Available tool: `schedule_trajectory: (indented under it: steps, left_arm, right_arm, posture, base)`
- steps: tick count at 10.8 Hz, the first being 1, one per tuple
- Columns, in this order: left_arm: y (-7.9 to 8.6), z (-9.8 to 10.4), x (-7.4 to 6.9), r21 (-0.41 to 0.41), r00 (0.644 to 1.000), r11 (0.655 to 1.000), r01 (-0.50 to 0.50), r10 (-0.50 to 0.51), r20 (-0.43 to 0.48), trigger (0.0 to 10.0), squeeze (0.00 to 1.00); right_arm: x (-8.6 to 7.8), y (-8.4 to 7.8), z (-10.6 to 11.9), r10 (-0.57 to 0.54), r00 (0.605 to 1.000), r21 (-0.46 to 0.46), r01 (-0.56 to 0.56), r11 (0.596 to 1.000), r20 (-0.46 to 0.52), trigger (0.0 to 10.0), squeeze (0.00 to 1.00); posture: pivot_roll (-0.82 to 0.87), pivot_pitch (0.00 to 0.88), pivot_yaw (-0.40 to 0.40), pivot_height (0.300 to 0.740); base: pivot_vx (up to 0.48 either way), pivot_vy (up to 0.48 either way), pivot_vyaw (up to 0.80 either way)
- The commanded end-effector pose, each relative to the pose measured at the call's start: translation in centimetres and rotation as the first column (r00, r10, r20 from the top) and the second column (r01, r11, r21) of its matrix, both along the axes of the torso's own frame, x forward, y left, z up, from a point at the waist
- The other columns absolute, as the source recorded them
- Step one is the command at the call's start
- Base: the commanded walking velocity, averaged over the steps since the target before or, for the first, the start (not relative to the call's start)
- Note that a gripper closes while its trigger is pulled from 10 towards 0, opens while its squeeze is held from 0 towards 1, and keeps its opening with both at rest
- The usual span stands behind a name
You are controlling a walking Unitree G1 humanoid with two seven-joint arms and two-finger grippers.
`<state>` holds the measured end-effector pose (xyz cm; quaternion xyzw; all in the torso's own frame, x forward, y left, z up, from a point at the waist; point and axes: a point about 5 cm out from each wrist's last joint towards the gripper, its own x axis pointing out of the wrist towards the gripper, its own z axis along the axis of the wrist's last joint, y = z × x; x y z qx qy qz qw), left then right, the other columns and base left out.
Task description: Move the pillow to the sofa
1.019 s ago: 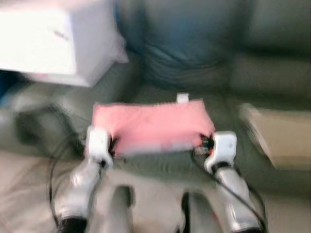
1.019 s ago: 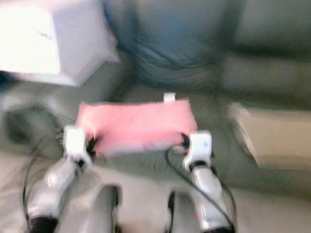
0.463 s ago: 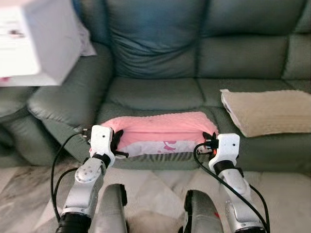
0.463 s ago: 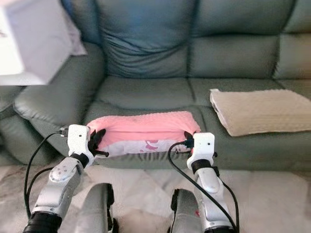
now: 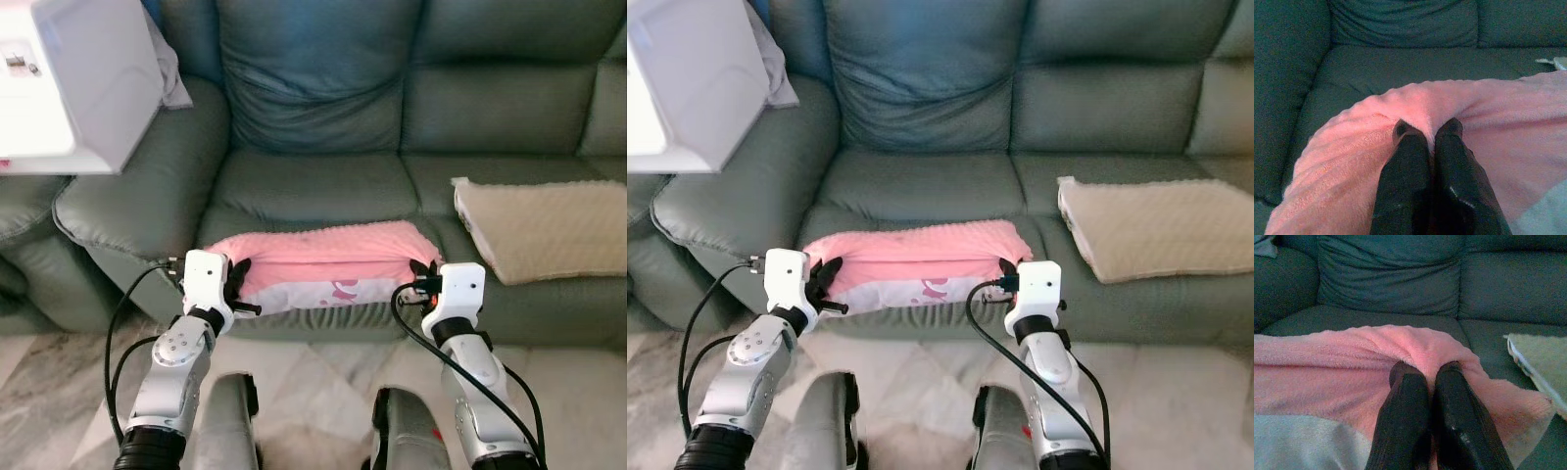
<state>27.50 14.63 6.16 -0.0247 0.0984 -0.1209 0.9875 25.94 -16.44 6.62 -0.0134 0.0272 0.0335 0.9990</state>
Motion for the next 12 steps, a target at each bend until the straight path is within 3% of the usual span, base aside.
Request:
schedule_trajectory:
  steps: [1,12]
  left_arm:
    - [0.81,0.49,0.2,0.005,0.999,0.999,-0.034,0.034,0.025,10.0,0.0]
    - [0.8,0.27,0.07,0.01,0.999,0.999,-0.036,0.035,0.017,10.0,0.0]
  right_arm:
    - [0.14,-0.79,0.36,-0.04,0.999,-0.004,0.04,0.999,0.02,10.0,0.0]
    - [0.14,-0.51,0.47,-0.024,0.999,-0.013,0.024,1.0,0.027,10.0,0.0]
  posture:
    - [-0.02,0.0,0.002,0.618]
    - [-0.03,0.0,0.004,0.618]
  base:
    - [0.3,0.0,0.0]
    - [0.299,0.0,0.0]
